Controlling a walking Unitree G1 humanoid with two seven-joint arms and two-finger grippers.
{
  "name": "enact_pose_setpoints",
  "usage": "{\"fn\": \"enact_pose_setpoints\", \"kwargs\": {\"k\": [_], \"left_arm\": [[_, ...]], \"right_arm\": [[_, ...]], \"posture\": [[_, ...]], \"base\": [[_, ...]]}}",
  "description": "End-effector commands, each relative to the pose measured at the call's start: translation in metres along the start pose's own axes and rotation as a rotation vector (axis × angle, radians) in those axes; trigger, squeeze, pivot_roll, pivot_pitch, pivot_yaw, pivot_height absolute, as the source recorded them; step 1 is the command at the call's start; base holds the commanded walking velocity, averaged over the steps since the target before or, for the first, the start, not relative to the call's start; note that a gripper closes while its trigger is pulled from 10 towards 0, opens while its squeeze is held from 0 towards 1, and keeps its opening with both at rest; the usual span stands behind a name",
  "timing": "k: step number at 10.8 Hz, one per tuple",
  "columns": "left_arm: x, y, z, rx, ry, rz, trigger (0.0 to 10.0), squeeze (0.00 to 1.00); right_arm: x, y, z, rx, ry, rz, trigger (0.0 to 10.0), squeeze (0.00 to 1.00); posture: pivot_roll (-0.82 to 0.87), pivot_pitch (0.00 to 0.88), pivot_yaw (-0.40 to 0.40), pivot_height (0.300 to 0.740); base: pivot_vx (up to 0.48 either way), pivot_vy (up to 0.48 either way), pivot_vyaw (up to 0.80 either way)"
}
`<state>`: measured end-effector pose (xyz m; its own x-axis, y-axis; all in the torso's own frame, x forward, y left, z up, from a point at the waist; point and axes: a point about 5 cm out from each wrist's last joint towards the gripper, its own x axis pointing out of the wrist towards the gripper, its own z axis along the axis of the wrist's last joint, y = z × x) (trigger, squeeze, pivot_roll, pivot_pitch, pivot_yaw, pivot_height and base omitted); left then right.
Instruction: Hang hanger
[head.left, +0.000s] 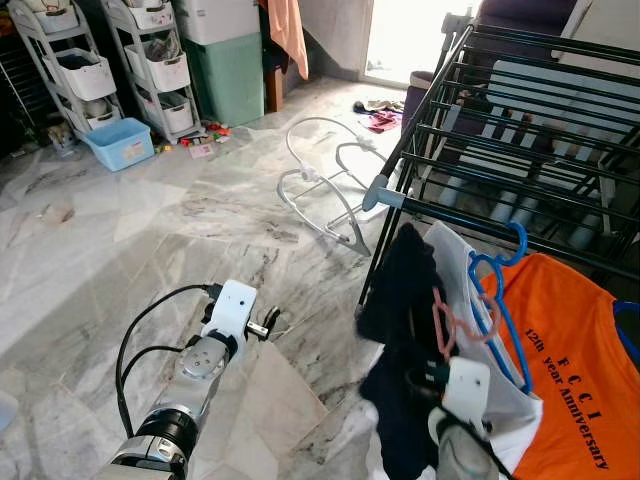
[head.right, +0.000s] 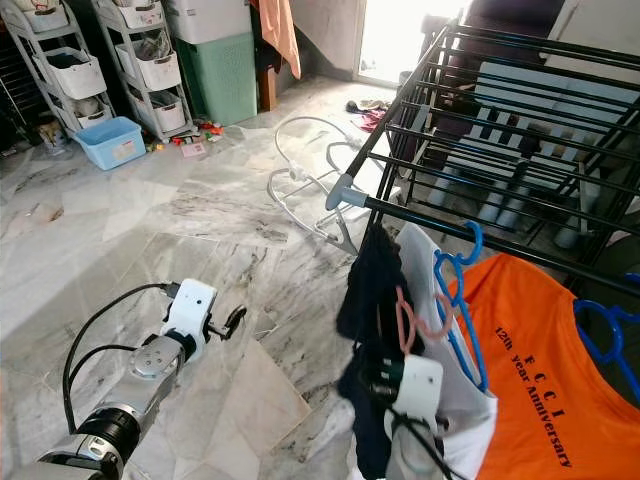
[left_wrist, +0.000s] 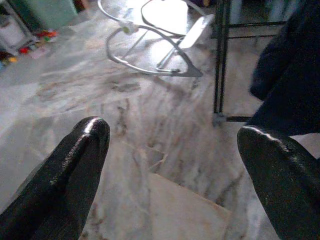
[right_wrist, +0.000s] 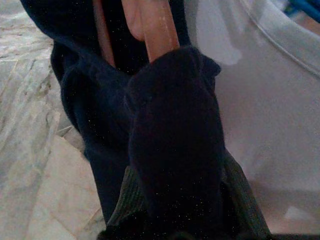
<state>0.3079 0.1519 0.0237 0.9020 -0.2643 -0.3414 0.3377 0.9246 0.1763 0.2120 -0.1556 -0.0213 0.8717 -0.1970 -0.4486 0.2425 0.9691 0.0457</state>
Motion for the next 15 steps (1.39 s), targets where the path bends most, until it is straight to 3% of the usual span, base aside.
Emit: {"fn": "enact_pose_setpoints", "kwargs": {"k": [1, 2, 4, 12, 15], "left_arm": [[-0.004, 0.0, -0.009, -0.014, 0.03, -0.017, 10.0, 0.0], [-0.012, -0.002, -0.025, -0.012, 0.076, -0.031, 10.0, 0.0], [-0.017, 0.015, -0.039, -0.076, 0.181, 0.03, 10.0, 0.0], [-0.017, 0.007, -0.043, -0.064, 0.192, -0.011, 10.0, 0.0], [-0.018, 0.005, -0.045, -0.057, 0.204, -0.023, 10.0, 0.0]], "right_arm": [[-0.001, 0.003, 0.01, 0.041, -0.058, -0.007, 10.0, 0.0], [-0.003, -0.002, 0.007, 0.04, -0.059, -0.031, 10.0, 0.0], [-0.007, -0.01, 0.0, 0.067, -0.032, -0.056, 10.0, 0.0], [-0.002, -0.008, 0.003, 0.067, -0.022, -0.041, 10.0, 0.0], [-0.002, -0.01, 0.001, 0.064, -0.011, -0.049, 10.0, 0.0]], "posture": [[0.02, 0.0, -0.012, 0.74], [0.01, 0.0, -0.012, 0.74], [0.02, 0.0, -0.027, 0.74], [0.01, 0.0, -0.027, 0.74], [0.01, 0.0, -0.026, 0.74]], "base": [[0.0, 0.0, 0.0], [0.0, 0.0, 0.0], [0.0, 0.0, 0.0], [0.0, 0.339, 0.0], [0.0, 0.347, -0.65]]}}
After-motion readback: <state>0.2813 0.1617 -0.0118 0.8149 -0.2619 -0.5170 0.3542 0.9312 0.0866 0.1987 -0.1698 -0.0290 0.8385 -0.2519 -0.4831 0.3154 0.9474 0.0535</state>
